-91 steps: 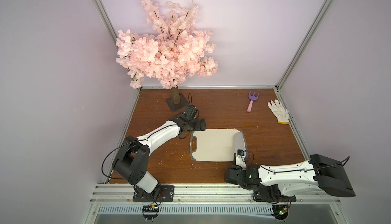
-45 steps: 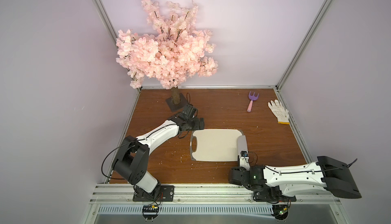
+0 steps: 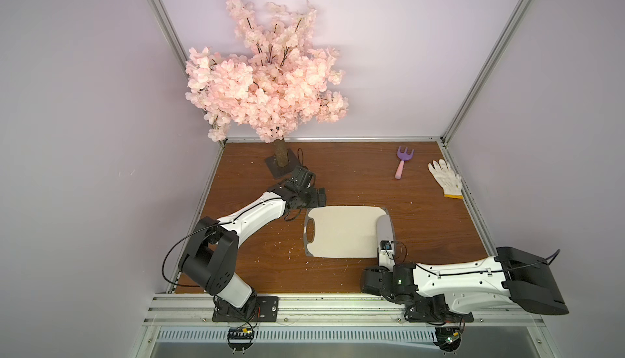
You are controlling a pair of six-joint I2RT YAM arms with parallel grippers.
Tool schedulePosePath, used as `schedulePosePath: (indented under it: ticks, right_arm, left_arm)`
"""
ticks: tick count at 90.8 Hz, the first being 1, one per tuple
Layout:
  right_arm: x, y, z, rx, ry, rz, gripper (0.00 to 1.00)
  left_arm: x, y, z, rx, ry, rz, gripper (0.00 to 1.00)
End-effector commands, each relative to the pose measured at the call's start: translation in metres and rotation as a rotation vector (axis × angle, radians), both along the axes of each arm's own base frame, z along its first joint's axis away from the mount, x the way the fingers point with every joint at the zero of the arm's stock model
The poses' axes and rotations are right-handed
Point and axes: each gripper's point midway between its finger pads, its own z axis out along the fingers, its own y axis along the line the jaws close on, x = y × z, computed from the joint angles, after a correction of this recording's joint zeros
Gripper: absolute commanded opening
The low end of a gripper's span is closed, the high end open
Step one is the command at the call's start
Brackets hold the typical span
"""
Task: Align the knife with the edge of the cutting board
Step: Place the knife at the edge of the cutting board.
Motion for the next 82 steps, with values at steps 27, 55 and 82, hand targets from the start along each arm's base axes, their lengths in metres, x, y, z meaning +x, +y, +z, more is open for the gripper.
schedulePosePath:
  ticks: [27,55,82]
  right_arm:
    - [0.0081,-0.0033,-0.0046,-0.026,0.003,0.002,0.48]
    - [0.0106,-0.0039,-0.0032,-0.025,0.0,0.002,0.59]
    - [0.0123,-0.0065,-0.0001,-0.03,-0.013,0.0,0.33]
  left_arm:
    - [0.003,0.0083,-0.0001,0.004,0.002,0.01,1.0]
    - [0.0033,0.0098,-0.0009,0.004,0.004,0.013,1.0]
    - [0.0036,0.0085,-0.0016,-0.003,0.009,0.012,1.0]
